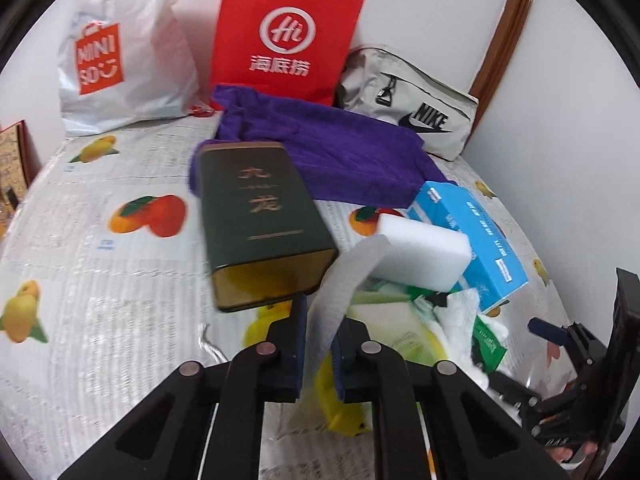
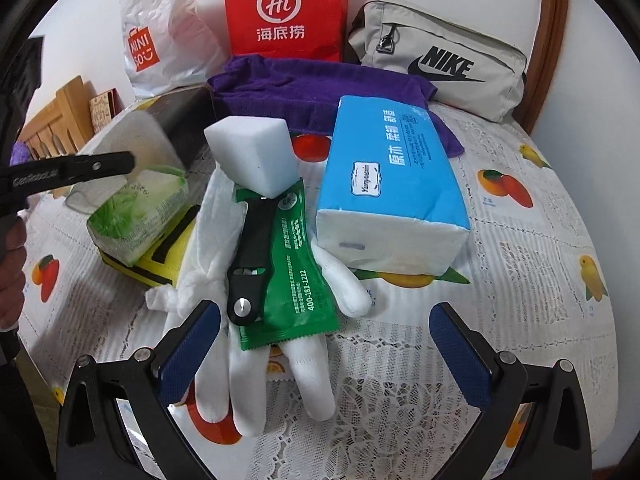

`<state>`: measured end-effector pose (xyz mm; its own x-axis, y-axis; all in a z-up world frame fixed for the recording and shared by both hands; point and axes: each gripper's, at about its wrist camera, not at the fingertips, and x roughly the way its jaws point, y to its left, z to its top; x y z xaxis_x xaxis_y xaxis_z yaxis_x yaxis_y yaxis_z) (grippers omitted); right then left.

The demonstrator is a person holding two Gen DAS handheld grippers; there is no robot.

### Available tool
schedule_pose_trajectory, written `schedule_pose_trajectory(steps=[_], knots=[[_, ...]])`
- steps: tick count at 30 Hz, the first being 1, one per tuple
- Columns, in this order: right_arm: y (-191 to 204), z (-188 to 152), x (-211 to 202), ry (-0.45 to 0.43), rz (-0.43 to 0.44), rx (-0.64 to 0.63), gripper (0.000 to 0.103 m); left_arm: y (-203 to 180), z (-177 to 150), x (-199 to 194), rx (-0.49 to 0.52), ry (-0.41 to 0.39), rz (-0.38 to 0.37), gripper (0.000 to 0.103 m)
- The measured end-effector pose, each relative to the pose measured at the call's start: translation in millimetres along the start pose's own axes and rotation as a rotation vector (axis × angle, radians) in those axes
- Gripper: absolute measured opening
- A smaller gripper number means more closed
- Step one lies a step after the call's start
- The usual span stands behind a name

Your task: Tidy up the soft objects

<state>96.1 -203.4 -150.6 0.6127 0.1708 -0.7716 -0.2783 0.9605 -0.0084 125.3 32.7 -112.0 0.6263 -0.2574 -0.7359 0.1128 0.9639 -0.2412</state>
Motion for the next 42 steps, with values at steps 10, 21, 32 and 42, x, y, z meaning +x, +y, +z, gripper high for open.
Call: schedule_pose_trajectory(steps=[10, 21, 32, 42], knots=[[-6.3, 0.3, -5.7, -0.015, 0.036, 0.038, 0.103, 17.9, -16.5, 21.9, -0.032, 0.067, 0.038, 0.008], [1.3, 13.6, 12.0, -0.018, 0.090, 0.031, 0.070, 25.6, -21.4, 10.5, -0.043, 0.039, 0.014, 0.004], [32.7, 20.0, 28.7, 0.008, 0.009, -0.118, 0.066, 28.8, -23.3, 14.8, -0.055, 0.063, -0.019, 0.004], [45.2, 9.2, 8.5, -0.030, 0.010, -0.200, 0.018, 31.1, -28.2, 15.8, -0.056, 0.080, -0.010, 0.004]])
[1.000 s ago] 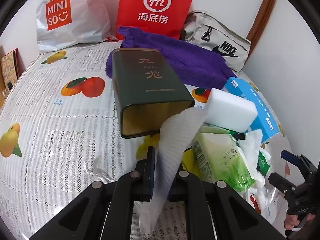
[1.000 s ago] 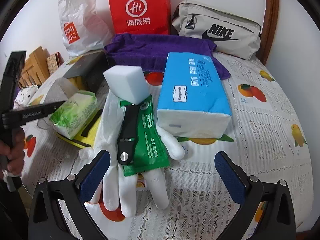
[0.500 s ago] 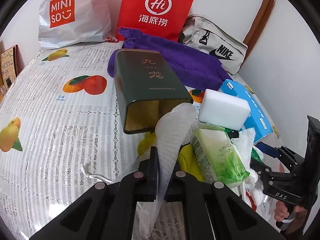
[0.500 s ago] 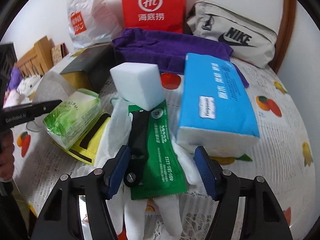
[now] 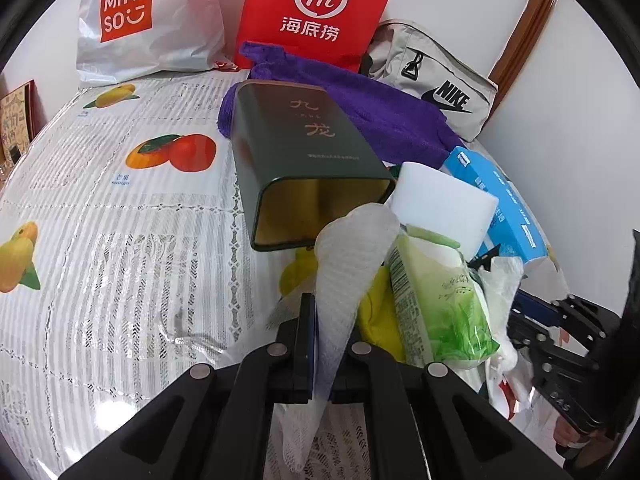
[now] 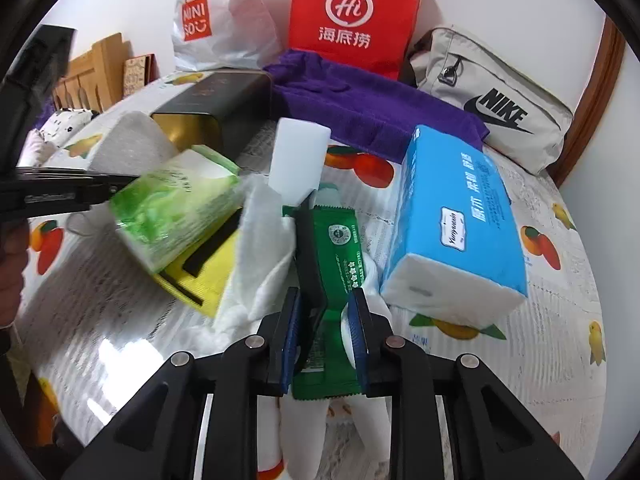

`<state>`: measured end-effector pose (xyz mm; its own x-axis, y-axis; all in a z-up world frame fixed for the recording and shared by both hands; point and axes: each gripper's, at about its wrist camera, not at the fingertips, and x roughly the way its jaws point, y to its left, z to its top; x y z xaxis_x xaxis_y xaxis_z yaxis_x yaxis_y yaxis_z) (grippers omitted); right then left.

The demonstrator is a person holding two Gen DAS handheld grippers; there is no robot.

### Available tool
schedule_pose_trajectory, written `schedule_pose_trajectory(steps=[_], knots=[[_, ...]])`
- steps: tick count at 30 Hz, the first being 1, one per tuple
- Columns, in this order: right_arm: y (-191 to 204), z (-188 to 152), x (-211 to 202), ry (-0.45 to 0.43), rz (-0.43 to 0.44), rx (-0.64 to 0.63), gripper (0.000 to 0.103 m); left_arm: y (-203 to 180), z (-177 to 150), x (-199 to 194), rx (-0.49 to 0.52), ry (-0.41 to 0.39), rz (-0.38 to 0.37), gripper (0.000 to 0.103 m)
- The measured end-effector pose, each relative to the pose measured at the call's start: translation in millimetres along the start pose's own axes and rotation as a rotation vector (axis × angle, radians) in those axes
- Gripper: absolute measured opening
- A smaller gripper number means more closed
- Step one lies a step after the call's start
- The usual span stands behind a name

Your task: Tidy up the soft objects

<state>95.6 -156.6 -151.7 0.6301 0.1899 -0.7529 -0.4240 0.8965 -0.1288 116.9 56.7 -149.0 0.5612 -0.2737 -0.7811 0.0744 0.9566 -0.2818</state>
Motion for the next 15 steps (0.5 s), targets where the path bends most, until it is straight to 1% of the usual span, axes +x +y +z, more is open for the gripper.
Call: schedule_pose_trajectory(steps=[2, 4, 7, 11, 13, 14, 15], knots=[[-1.8, -2.6, -5.0, -0.006, 0.014, 0.008, 0.010, -0.2, -1.2, -1.0, -0.003, -0.002, 0.002, 0.004], [-5.4, -6.3, -8.2, 0.002, 0.050, 0.030, 0.010, -0.1, -2.5, -2.0, -0.006, -0.002, 0.001, 0.004], [-9.3, -6.3, -6.9, -0.002, 0.064, 0.048, 0.010, -0.2, -3.3, -1.9, -0.008, 0.000, -0.002, 0.004], [-13.6, -0.3, 3.3, -0.001, 0.111, 0.090, 0.011, 0.2, -3.8, -2.5, -0.014, 0.003, -0.008, 0.004], [-13.5, 1.8, 5.7, -0.009, 0.120, 0.096, 0.010, 0.6, -3.4, -3.1, -0.017, 0.000, -0.006, 0.004], [-13.3, 2.1, 5.0, -0.016, 0.127, 0.096, 0.004, 1.2, -3.1, -4.1, -0.019, -0.005, -0.004, 0.004], [-13.3, 2.0, 2.8, -0.025, 0.135, 0.095, 0.003, 1.8, -2.8, -5.0, -0.019, -0.011, -0.005, 0.004]])
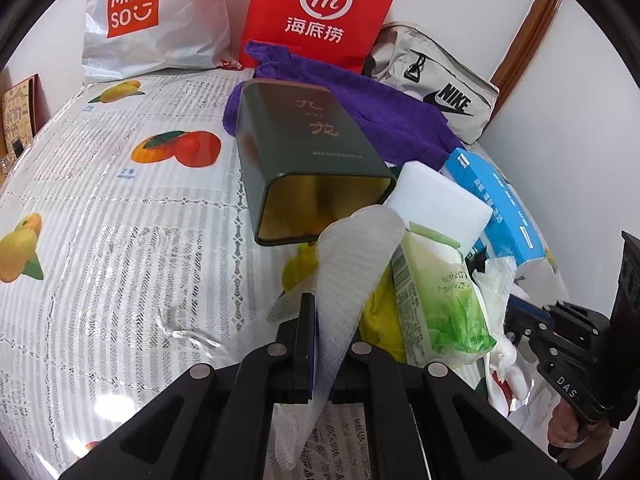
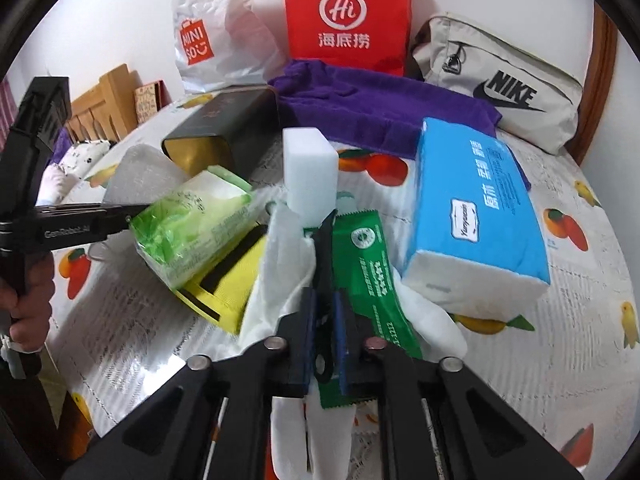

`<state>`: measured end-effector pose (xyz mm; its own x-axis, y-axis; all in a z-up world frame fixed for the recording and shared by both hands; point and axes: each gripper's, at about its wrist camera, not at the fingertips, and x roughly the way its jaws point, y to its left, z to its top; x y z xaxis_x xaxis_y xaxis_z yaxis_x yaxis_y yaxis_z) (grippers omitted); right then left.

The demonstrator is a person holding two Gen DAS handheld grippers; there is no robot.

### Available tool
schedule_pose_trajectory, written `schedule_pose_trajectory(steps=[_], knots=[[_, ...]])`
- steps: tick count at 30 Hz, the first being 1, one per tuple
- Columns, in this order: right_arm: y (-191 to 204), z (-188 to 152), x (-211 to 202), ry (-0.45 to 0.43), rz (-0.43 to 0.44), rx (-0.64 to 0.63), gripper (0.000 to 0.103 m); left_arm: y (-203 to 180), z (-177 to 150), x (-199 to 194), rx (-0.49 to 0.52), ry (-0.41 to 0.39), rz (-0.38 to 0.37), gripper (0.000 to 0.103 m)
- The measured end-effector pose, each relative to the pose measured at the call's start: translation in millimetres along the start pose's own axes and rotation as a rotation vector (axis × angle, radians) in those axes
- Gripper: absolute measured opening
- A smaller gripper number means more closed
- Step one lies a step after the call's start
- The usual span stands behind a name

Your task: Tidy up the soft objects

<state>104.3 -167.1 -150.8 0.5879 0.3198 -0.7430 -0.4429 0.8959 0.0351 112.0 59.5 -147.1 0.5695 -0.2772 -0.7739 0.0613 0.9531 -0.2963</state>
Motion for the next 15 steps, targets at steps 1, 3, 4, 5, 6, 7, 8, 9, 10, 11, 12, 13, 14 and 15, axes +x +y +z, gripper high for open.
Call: schedule_pose_trajectory(steps=[1, 3, 4, 5, 6, 7, 8, 9, 10, 11, 12, 13, 14, 15], knots=[[0.0, -0.6, -4.2, -0.008, 0.012, 0.000, 0.003, 0.4, 0.4, -1.8, 0.003, -0.007, -0.001, 0.004], [-1.9, -2.4, -13.2, -0.028, 0.016, 0.010, 0.003, 1.0, 1.2, -6.0, 0.000, -0.020, 0.000, 0.004], [-3.5, -3.4, -17.3, -0.032, 0.018, 0.014, 0.003, 1.5, 1.8, -8.3, -0.004, -0.025, -0.001, 0.004], [-5.5, -4.8, -21.5, -0.035, 0.018, 0.021, 0.003, 1.8, 2.0, -10.2, -0.006, -0.029, -0.002, 0.004], [-8.2, -6.8, -26.3, -0.038, 0.020, 0.032, 0.003, 1.4, 1.9, -12.6, -0.005, -0.033, 0.000, 0.004], [-10.8, -9.1, -30.6, -0.039, 0.022, 0.042, 0.003, 0.9, 1.7, -14.7, -0.004, -0.037, 0.003, 0.004], [-12.9, -10.8, -33.8, -0.040, 0.018, 0.047, 0.003, 0.1, 1.4, -16.7, -0.004, -0.039, 0.005, 0.004], [-15.4, -14.3, -39.4, -0.042, 0.004, 0.051, 0.003, -0.9, 0.6, -19.7, -0.004, -0.043, 0.006, 0.004], [-17.3, -17.4, -44.7, -0.045, -0.008, 0.054, 0.003, -1.5, 0.3, -22.1, -0.004, -0.046, 0.006, 0.004], [-19.8, -18.7, -47.6, -0.046, -0.015, 0.057, 0.003, -2.4, -0.2, -24.9, -0.004, -0.049, 0.007, 0.004], [-23.2, -21.8, -51.8, -0.042, -0.025, 0.066, 0.003, -3.9, -0.9, -28.4, -0.004, -0.054, 0.009, 0.004], [-27.0, -24.5, -54.2, -0.035, -0.034, 0.077, 0.003, -4.7, -1.2, -30.8, -0.004, -0.057, 0.012, 0.004], [-32.1, -28.3, -56.2, -0.022, -0.050, 0.092, 0.003, -5.8, -1.5, -34.0, -0.007, -0.060, 0.018, 0.004], [-35.8, -31.1, -56.8, -0.014, -0.061, 0.100, 0.003, -6.3, -1.5, -36.1, -0.009, -0.062, 0.020, 0.004]])
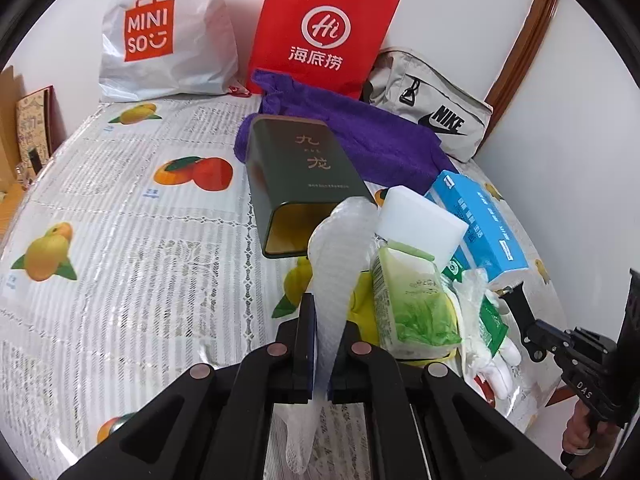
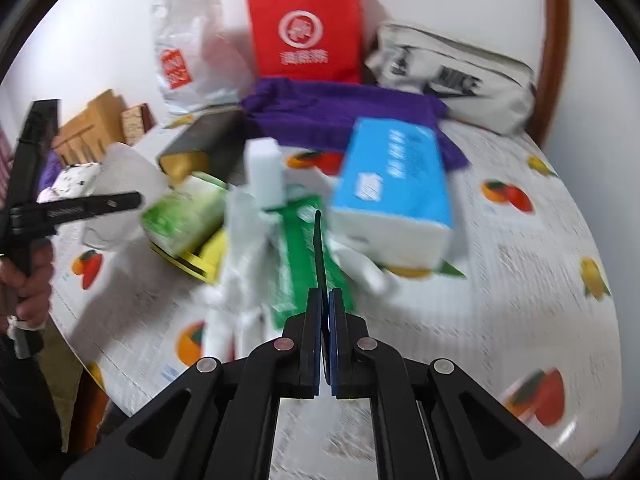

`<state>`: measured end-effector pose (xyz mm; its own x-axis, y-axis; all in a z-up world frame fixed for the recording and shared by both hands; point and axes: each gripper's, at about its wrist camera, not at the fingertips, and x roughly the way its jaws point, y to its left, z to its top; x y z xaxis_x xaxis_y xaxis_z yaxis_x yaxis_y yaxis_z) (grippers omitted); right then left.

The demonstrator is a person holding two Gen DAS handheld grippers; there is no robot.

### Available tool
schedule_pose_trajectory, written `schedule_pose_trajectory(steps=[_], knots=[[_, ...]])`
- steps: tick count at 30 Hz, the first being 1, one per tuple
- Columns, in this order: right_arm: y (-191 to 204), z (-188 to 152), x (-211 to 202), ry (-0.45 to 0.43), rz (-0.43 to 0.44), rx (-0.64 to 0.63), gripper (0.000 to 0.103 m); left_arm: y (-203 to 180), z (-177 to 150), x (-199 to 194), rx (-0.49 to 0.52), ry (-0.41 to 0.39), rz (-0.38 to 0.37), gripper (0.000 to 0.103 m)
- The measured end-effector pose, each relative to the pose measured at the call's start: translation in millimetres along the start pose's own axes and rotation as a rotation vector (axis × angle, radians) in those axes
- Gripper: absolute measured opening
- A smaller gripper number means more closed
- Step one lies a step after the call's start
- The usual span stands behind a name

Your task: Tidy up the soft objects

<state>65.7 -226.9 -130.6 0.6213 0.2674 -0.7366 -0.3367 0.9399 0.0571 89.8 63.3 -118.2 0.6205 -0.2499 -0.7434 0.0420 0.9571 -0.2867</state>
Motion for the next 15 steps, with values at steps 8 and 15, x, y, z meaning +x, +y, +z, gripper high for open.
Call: schedule_pose_trajectory(steps=[8, 15], knots=[[-26.5, -11.6, -11.0, 0.013, -0.032, 0.057, 0.003, -5.4, 5.3, -13.1, -0.006, -0.008, 0.020, 0.004], [-26.2, 10.9, -29.9, -0.043, -0.004, 0.047, 0.003, -12.4, 24.8, -24.3, 0.010, -0.032, 0.017, 0.004]])
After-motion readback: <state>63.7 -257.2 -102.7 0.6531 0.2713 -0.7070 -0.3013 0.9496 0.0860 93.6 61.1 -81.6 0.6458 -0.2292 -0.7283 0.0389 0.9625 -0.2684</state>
